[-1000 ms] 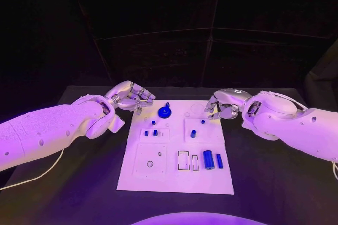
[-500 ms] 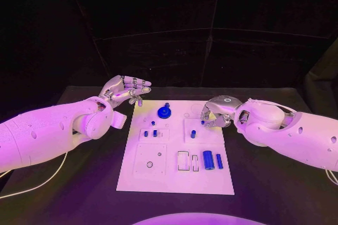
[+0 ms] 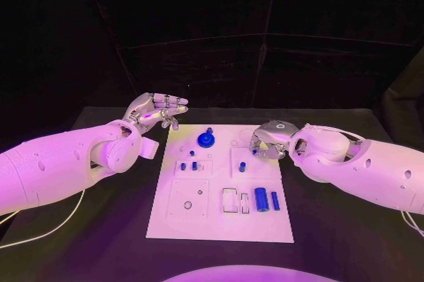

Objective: Assemble the parts on the task board

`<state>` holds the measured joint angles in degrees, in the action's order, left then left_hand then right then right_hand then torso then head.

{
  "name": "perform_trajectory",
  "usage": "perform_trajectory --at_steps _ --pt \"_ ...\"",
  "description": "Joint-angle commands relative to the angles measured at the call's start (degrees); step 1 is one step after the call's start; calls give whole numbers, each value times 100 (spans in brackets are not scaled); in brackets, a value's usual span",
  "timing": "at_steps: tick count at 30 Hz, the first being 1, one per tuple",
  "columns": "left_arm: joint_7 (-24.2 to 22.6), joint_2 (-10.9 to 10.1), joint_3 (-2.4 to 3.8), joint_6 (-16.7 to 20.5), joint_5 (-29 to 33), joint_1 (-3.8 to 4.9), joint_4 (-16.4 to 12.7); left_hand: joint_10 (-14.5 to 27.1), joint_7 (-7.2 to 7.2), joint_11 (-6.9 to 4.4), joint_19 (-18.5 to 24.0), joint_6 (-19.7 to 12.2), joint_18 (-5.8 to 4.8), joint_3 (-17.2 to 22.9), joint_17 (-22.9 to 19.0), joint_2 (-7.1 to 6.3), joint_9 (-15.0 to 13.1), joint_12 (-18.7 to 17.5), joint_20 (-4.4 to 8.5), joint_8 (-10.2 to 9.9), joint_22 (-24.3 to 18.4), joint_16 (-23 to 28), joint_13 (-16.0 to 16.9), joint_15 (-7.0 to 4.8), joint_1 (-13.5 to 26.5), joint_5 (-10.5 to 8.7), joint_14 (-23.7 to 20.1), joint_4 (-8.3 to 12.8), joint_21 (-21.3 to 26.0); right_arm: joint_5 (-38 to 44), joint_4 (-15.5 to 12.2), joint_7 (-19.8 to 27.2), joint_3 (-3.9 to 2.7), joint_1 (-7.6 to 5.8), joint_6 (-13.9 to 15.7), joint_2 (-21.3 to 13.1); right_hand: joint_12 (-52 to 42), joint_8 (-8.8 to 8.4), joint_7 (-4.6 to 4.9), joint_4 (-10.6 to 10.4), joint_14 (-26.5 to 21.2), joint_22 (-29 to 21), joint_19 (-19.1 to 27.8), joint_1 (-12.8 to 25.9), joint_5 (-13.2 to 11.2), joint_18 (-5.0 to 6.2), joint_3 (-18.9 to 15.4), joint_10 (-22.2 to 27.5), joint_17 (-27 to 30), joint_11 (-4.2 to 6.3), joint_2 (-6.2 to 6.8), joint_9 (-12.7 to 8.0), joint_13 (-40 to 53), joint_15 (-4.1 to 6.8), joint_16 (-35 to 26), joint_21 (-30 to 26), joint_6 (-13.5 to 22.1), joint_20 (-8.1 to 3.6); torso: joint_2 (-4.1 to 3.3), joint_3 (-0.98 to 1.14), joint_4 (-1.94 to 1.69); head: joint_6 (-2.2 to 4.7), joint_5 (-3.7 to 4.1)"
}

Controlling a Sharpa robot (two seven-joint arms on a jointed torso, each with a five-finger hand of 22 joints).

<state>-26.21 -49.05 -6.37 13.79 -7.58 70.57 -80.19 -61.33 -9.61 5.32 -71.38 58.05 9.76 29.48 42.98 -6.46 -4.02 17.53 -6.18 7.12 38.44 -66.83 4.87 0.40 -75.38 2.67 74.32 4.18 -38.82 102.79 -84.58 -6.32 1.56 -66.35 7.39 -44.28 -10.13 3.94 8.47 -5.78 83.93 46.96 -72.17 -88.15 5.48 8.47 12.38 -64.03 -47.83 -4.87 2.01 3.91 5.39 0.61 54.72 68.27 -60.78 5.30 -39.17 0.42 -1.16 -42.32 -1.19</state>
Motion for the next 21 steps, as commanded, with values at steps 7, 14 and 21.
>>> perform_trajectory --at_steps 7,14,21 --pt "-60 1 3 -65 90 10 16 45 -23 30 44 -24 69 -51 -41 60 14 40 6 8 -21 51 -1 18 28 12 -63 9 45 -3 49 13 -2 7 -247 64 70 -12 18 158 -19 48 13 401 -182 -74 1345 -147 9 10 357 3 -172 -27 92 60 -84 53 0 0 1 -15 -11" --pt "-33 -1 3 -80 90 10 25 63 -29 35 45 -40 69 -56 -70 59 17 44 3 0 -29 65 -4 22 25 12 -76 16 56 -11 86 -33 -2 18 -351 89 51 8 17 309 0 148 -28 585 -182 -84 1716 -216 -68 26 457 16 -168 -19 190 128 -155 38 0 -2 1 -25 3" --pt "-5 -4 3 -92 90 10 29 78 -35 41 46 -53 68 -61 -91 57 19 47 2 -6 -34 75 -6 25 22 12 -86 23 64 -5 70 -63 -2 21 -281 87 22 28 0 446 44 349 -122 657 -166 -117 1907 -302 -237 48 459 28 -162 8 367 254 -246 15 6 0 1 -38 9"
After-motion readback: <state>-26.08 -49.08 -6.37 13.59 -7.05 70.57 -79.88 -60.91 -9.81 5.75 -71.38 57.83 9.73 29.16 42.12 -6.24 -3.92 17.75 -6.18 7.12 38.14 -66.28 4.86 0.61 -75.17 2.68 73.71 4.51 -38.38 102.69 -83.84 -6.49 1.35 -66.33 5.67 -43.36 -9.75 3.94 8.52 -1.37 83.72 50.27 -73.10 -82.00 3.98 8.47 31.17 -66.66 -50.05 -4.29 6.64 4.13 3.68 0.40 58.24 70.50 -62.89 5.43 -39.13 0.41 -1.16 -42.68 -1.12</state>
